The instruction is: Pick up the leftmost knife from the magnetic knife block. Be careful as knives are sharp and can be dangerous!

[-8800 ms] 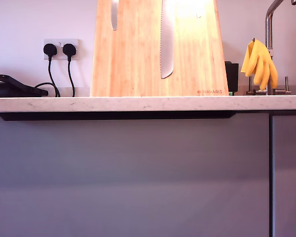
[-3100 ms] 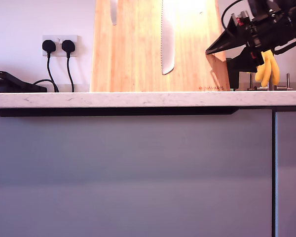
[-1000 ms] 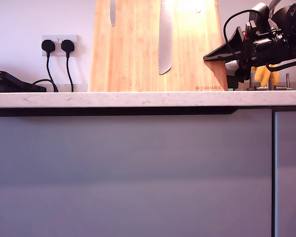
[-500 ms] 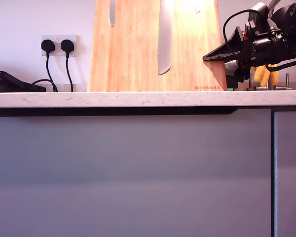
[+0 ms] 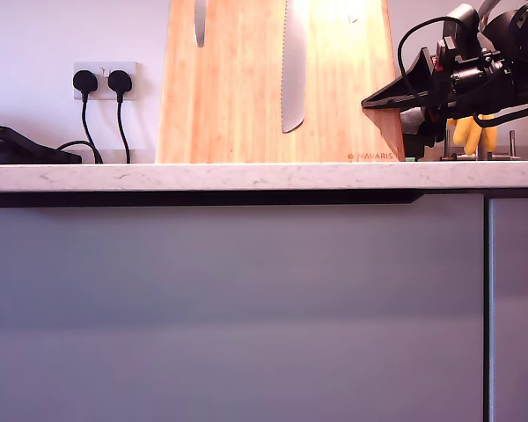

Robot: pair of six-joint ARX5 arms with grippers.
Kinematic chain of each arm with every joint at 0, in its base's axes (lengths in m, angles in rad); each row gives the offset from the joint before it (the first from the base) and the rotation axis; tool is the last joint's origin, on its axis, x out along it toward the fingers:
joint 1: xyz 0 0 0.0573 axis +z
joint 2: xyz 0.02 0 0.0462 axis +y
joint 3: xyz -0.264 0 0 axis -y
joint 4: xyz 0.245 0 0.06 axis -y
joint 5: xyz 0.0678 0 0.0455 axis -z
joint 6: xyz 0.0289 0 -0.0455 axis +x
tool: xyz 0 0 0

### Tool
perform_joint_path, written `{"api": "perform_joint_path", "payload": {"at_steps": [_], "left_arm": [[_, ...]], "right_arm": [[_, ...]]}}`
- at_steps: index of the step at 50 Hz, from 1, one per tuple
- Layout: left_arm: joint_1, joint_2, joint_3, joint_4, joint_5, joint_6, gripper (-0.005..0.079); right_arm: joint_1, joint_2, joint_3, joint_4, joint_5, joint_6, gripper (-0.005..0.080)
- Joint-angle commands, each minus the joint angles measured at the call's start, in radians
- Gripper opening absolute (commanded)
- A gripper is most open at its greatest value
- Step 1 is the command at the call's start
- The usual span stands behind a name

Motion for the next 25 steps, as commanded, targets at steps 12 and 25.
{"api": "perform_joint_path", "payload": {"at_steps": [12,25], "left_arm": [[-0.016,0.183,0.236,-0.099,-0.003,-0.010,0.0607],[-0.024,0.271,0.343,-0.123,-0.003,-0.037,0.0607]], "right_arm": [[0.024,-0.011,0.004,0.011,0.021,-0.010,-0.0013],[0.024,-0.011,0.004,0.011,0.028,-0.013,-0.0013]]}}
